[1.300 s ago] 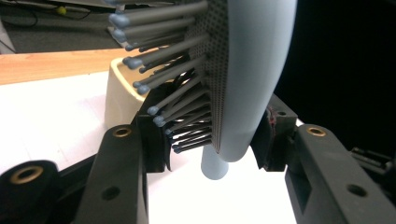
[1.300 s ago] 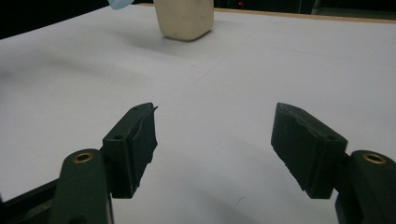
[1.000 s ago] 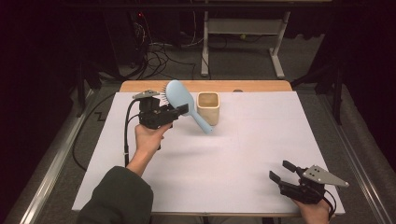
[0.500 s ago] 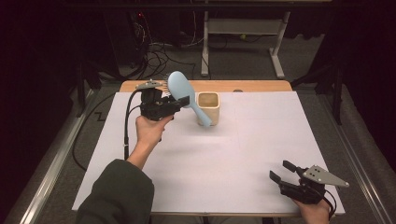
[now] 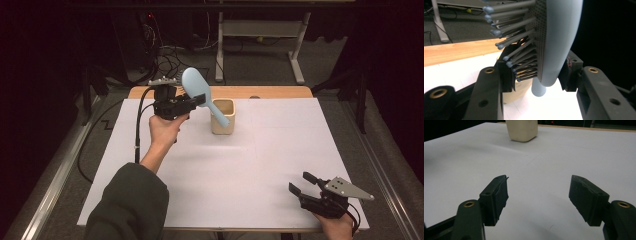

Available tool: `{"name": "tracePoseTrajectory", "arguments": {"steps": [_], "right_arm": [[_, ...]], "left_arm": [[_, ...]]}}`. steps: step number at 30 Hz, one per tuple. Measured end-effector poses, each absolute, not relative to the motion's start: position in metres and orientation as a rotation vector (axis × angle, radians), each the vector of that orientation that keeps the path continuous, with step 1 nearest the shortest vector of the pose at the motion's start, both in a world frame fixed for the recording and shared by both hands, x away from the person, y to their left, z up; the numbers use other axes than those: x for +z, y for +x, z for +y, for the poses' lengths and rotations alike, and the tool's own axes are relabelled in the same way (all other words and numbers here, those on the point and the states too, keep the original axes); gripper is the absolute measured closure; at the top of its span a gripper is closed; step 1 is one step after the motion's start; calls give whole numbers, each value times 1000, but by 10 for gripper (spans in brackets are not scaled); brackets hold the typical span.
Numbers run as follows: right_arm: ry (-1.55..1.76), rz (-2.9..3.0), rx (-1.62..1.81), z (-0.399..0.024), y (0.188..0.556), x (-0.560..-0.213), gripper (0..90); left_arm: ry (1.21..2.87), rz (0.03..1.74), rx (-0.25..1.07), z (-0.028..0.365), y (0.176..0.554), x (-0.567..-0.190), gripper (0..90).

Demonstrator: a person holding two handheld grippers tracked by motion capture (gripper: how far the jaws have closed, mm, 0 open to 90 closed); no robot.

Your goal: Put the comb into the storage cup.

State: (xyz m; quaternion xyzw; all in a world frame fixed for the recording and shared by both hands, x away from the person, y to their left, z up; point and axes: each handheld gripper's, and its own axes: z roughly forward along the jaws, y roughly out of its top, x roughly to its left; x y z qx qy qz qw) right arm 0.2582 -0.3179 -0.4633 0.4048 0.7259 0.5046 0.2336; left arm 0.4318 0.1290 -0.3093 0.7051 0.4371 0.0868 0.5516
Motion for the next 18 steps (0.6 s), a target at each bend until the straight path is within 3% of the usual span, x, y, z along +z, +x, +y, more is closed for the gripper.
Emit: {"name": "tracePoseTrajectory", "arguments": {"steps": [18], "right_arm": [[1111,1990,1387,-319,259,-464,322]], "left_arm": [[1624,1065,240,125,449,-297,552]]}}
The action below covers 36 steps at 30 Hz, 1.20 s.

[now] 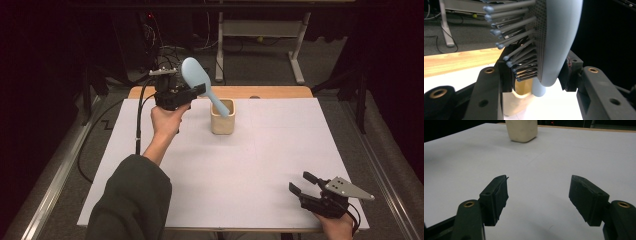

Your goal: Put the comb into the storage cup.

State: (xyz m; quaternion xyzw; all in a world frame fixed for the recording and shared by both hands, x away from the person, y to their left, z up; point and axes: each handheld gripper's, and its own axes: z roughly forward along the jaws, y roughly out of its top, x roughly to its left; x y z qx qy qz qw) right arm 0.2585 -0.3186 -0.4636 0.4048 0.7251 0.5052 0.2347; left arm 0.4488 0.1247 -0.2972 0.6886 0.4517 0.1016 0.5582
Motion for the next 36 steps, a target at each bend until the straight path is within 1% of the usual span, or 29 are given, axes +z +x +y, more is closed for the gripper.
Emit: {"name": "tracePoseTrajectory", "arguments": {"steps": [12,20,36], "right_arm": [[1100,1997,1382,-316,258,-464,322],[1094,2002,1380,-315,258,-464,322],[1092,2001,1380,-315,258,-464,324]], "left_arm": [[1600,1106,248,124,461,-303,552],[1621,1133,272,122,468,-310,551],[1669,1121,294,108,472,-320,549]]}}
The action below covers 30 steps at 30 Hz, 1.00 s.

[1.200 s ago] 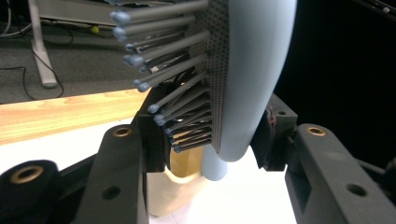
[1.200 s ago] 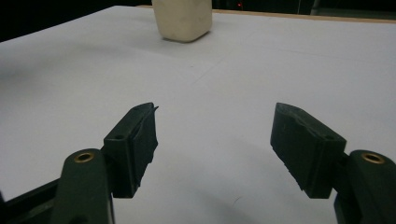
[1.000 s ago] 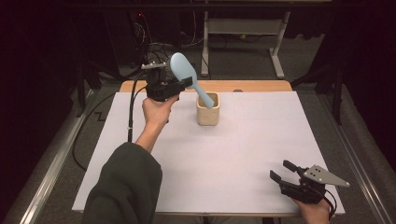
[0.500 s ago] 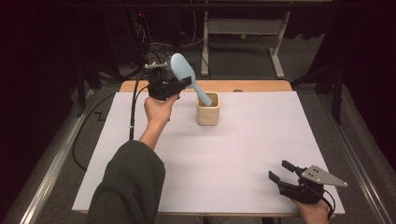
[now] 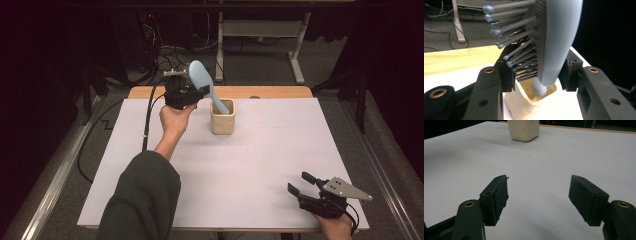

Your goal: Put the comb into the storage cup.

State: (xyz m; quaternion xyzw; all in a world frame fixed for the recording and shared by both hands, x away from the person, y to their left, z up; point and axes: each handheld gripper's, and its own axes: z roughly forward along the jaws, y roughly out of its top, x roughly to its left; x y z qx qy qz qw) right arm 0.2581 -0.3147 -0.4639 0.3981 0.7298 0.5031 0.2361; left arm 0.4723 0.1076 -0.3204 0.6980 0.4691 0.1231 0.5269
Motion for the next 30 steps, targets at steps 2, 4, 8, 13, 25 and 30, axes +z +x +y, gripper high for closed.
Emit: {"name": "tracePoseTrajectory", "arguments": {"steps": [2,4,8,13,25,30], "right_arm": [[1091,2003,1379,-315,258,-464,324],[1091,2002,1381,-315,258,-464,324],[1091,2001,1378,-315,258,-464,324],[1088,2000,1382,-315,258,-464,324],[1086,1994,1383,-316,258,-464,326],[1088,1994,1384,-316,258,-464,326]], "left_arm": [[1673,1124,294,107,473,-322,549],[1679,1125,296,105,474,-323,549],[1694,1123,305,102,475,-326,549],[1706,1125,303,98,477,-329,548],[1733,1127,294,90,479,-337,547],[1733,1140,287,88,481,-341,547]]}}
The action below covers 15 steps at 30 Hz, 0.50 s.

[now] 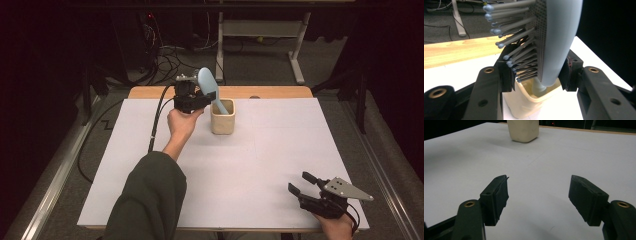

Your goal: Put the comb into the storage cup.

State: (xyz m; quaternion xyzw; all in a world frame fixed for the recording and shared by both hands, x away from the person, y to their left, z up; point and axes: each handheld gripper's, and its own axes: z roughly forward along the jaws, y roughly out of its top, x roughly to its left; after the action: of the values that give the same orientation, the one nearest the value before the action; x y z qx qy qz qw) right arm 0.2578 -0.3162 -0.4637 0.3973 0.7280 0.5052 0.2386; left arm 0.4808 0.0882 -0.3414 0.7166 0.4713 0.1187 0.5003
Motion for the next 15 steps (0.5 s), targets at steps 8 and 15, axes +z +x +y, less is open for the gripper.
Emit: {"name": "tracePoseTrajectory", "arguments": {"steps": [8,15], "right_arm": [[1087,1994,1385,-316,258,-464,326],[1087,1995,1384,-316,258,-464,327]], "left_arm": [[1742,1143,281,84,482,-345,547],[1745,1157,279,82,484,-348,547]]}}
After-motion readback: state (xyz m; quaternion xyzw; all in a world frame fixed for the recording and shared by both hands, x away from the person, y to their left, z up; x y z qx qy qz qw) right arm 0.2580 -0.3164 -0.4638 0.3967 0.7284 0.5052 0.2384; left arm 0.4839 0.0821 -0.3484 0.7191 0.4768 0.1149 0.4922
